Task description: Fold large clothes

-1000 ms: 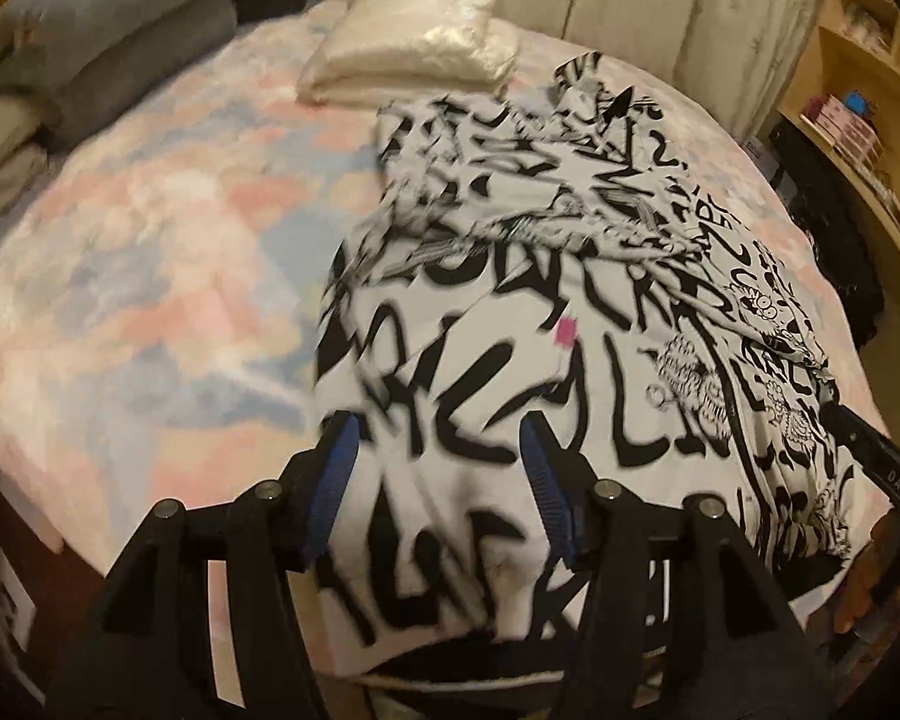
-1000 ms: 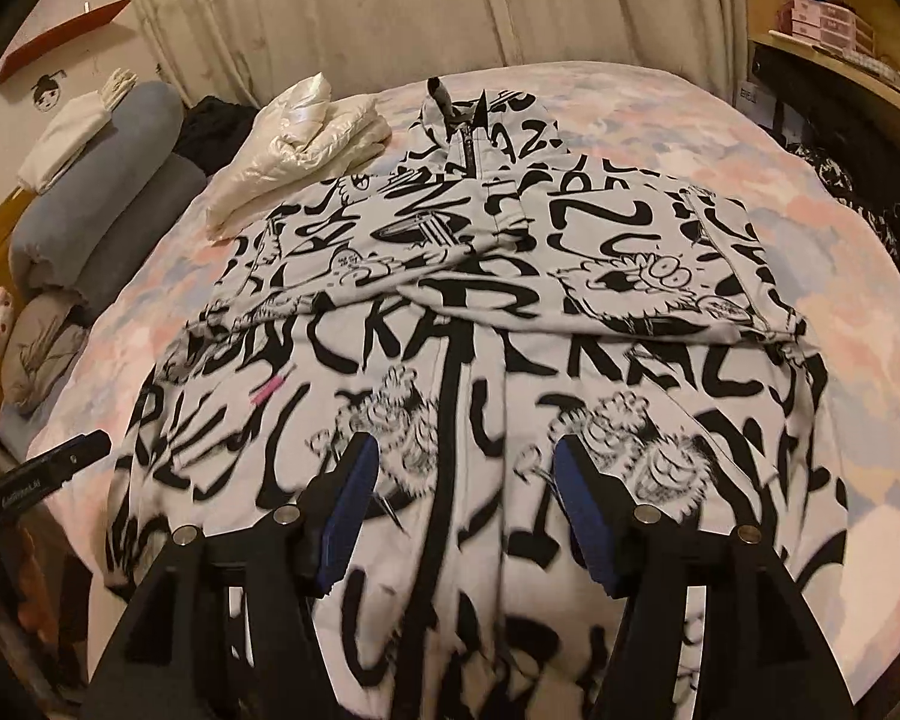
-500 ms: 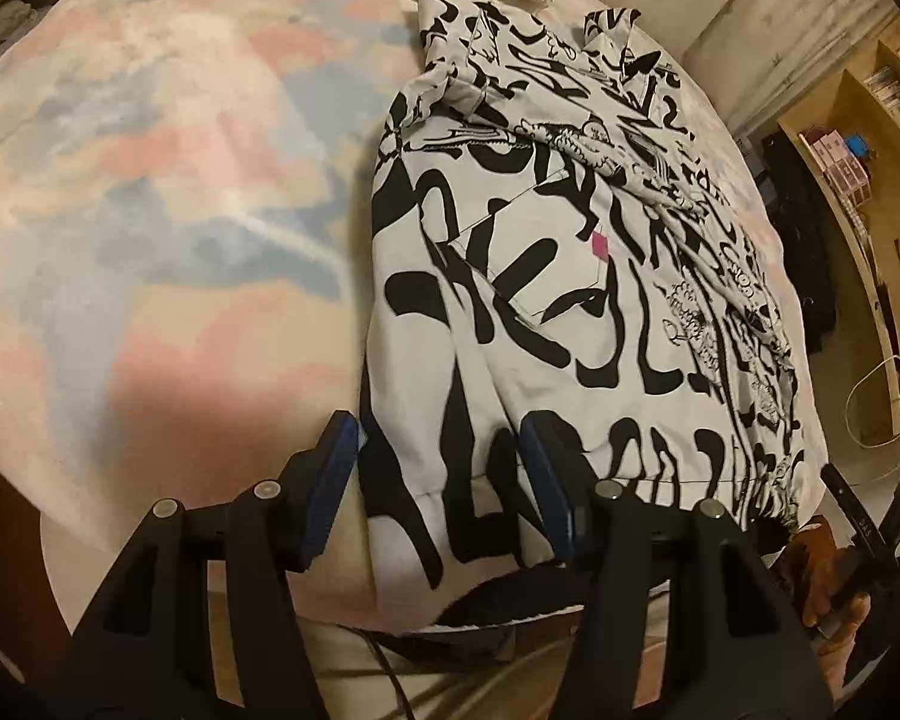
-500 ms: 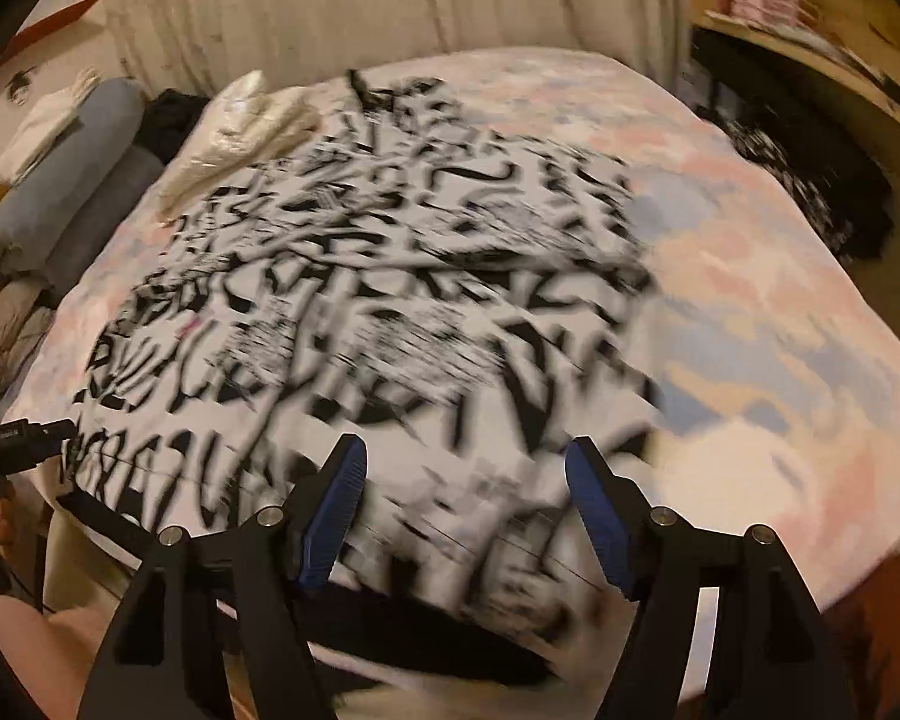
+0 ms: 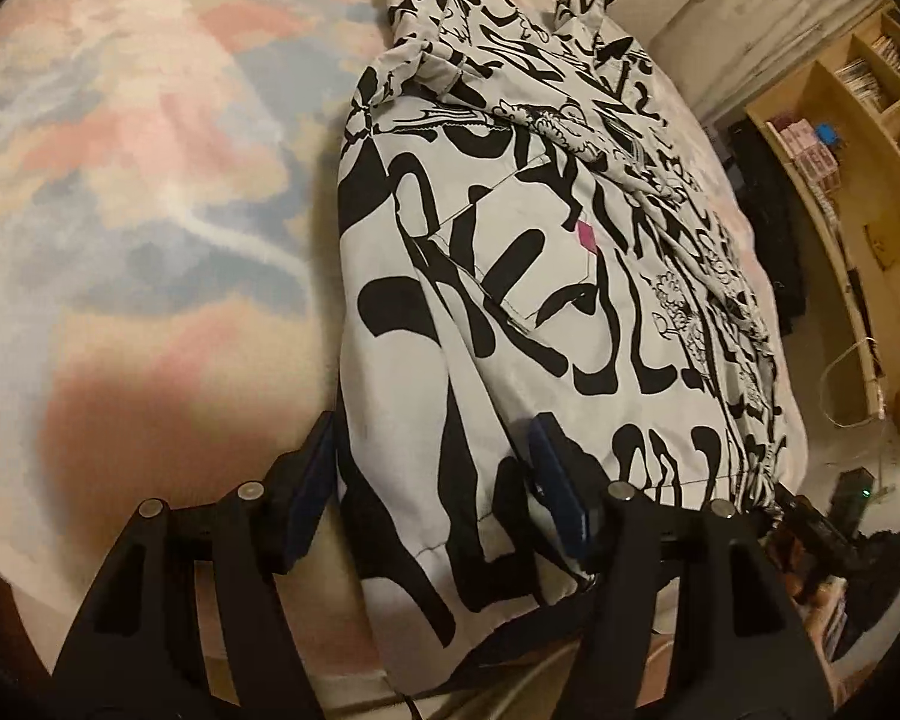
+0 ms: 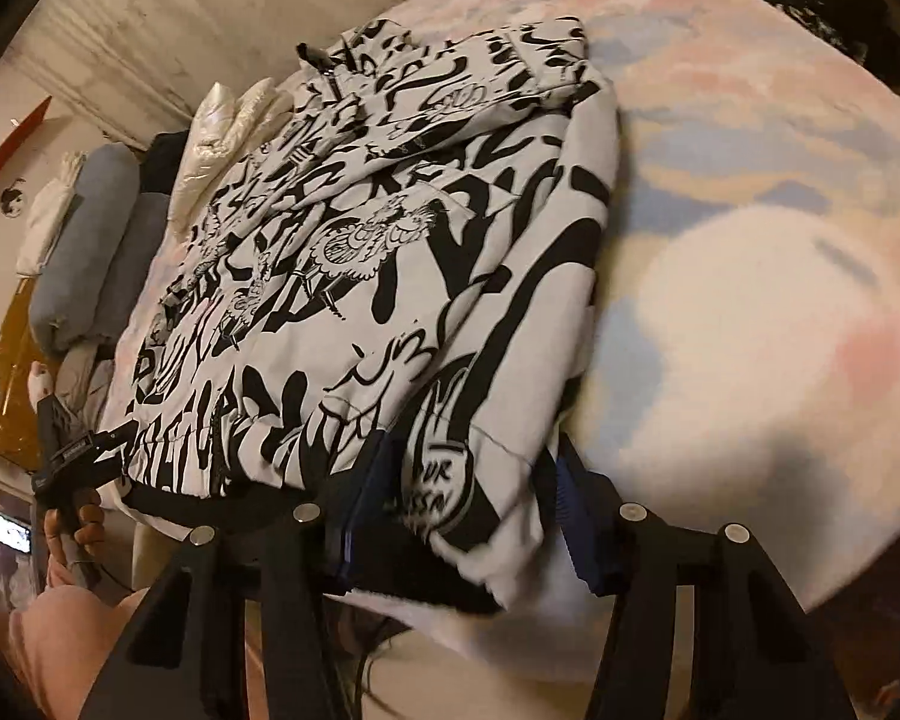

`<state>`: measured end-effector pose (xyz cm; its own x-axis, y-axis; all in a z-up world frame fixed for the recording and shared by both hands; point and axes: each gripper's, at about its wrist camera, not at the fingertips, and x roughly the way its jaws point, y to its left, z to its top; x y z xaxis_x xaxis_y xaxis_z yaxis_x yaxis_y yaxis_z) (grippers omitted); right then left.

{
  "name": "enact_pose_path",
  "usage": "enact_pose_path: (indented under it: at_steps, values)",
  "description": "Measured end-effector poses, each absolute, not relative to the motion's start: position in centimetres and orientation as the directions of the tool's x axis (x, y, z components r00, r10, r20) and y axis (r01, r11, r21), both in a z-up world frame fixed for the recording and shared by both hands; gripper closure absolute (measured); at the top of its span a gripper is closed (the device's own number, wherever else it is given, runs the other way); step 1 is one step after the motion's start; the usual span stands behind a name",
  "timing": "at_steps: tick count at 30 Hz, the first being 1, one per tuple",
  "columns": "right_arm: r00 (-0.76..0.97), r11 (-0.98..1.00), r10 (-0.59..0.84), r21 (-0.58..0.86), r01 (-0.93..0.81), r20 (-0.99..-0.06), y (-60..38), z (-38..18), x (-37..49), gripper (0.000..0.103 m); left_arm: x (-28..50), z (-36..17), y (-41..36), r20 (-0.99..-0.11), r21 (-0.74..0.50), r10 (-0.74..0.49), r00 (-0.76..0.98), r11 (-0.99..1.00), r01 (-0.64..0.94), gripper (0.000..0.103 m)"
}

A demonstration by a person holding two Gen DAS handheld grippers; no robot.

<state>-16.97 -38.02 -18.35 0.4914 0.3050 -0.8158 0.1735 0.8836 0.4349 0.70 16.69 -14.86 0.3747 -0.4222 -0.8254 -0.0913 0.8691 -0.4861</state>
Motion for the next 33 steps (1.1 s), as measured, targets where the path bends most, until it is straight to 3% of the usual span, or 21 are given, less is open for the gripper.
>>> enact_pose_path:
  at_steps: [3, 5, 9, 12, 14, 17, 23, 33]
  values:
    - [0.532, 0.852, 0.357, 0.501, 0.153, -0.768, -38.5, -19.0, -16.9, 0.050, 0.7, -14.9, 16.8, -0.812, -0.502, -0.443, 0.381, 0.862, -0.067, 0.045]
    - [0.559, 0.843, 0.377, 0.524, 0.123, -0.738, -38.4, -19.0, -17.0, 0.055, 0.8, -14.8, 16.8, -0.794, -0.524, -0.467, 0.389, 0.850, -0.049, 0.055]
    - [0.572, 0.836, 0.387, 0.537, 0.113, -0.723, -38.2, -19.3, -15.9, 0.056, 1.0, -15.0, 16.7, -0.772, -0.555, -0.494, 0.400, 0.831, -0.044, 0.057]
    - [0.580, 0.832, 0.381, 0.540, 0.124, -0.720, -37.8, -19.2, -14.1, 0.071, 1.7, -15.3, 15.6, -0.787, -0.523, -0.473, 0.397, 0.852, -0.020, 0.061]
    - [0.589, 0.828, 0.372, 0.544, 0.139, -0.717, -37.7, -19.1, -13.3, 0.081, 2.1, -15.4, 14.8, -0.794, -0.502, -0.456, 0.402, 0.865, -0.012, 0.084]
    - [0.606, 0.843, 0.336, 0.517, 0.147, -0.721, -37.0, -18.3, -12.5, 0.085, 2.3, -14.8, 14.0, -0.801, -0.474, -0.404, 0.441, 0.879, -0.056, 0.095]
    - [0.710, 0.839, 0.288, 0.527, 0.137, -0.642, -37.3, -14.5, -14.4, 0.091, 1.0, -12.7, 13.6, -0.792, -0.468, -0.353, 0.498, 0.875, -0.125, 0.100]
    - [0.731, 0.835, 0.309, 0.541, 0.097, -0.608, -37.6, -9.5, -15.0, 0.091, -0.6, -7.9, 14.1, -0.771, -0.527, -0.431, 0.470, 0.845, -0.089, 0.101]
